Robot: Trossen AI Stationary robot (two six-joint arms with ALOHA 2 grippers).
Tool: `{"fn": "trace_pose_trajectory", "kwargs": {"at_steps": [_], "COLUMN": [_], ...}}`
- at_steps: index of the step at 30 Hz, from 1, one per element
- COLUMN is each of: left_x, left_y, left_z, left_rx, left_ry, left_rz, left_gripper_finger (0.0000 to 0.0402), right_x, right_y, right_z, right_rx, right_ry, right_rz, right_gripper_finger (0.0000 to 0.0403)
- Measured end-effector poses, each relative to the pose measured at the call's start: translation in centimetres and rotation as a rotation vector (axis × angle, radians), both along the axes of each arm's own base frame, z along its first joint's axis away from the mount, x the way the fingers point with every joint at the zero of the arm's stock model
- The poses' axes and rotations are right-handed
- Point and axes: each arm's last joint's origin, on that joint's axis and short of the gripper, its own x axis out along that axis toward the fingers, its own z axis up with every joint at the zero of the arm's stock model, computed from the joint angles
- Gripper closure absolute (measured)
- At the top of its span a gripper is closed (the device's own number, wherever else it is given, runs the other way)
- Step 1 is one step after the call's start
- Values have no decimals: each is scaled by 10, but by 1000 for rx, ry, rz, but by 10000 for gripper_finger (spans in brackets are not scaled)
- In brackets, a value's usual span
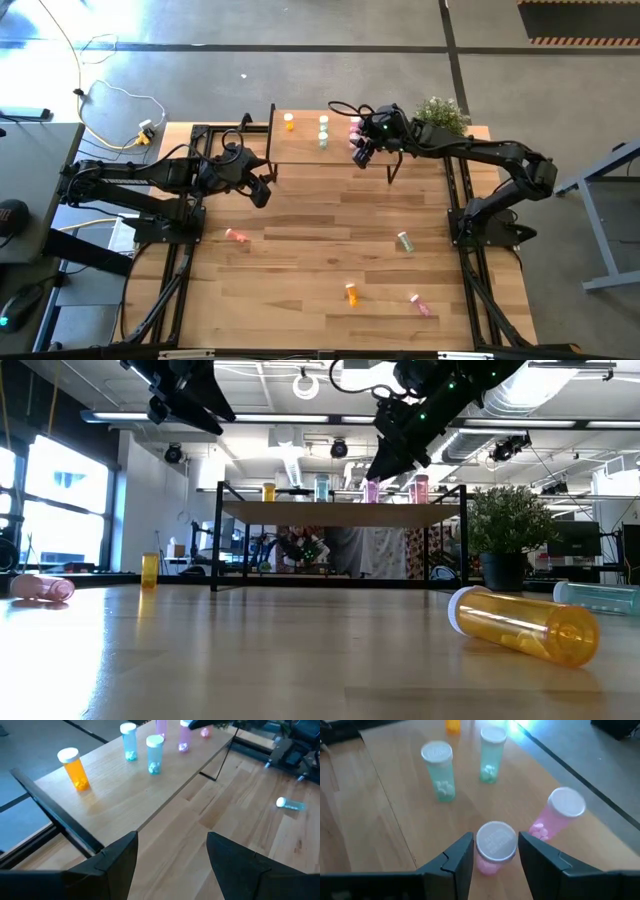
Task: Pick and place medicine bottles onto shelf by color
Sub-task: Put the left purple pill bottle aligned with the other purple pill bottle, then put the top orange pill bottle aligned with the other orange pill bottle
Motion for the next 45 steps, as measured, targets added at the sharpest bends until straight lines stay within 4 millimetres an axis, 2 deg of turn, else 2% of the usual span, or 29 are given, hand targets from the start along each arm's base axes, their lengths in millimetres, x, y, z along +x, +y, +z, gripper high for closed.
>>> {"fn": "trace_pose_trajectory", "kwargs": {"at_steps": [9,15,22,29,34,39,45], "left_x": [-13,-26,-47,-63,-75,-80,-82], "left_y": [10,17,32,58,72,76,79], "left_z": [-11,-20,-30,-33,-33,-37,-55], "left_rx": [-96,-133,-279,-390,-343,-228,-260], "left_ry": [88,222,342,407,486,600,670], "left_rz": [132,199,308,174,-33,-275,-320], "left_gripper_finger": [174,174,174,174,174,174,174], "right_x": [-12,-27,-49,-62,-62,-62,-62], "right_y": [7,14,24,29,29,29,29], "right_z": [21,44,71,83,83,83,83], "right_rx": [-30,-73,-159,-230,-232,-233,-245], "right_ry": [-64,-147,-230,-240,-237,-237,-227], "right_rz": [3,3,-29,-49,-48,-48,-39], "right_gripper_finger": [256,256,256,256,256,256,256]}}
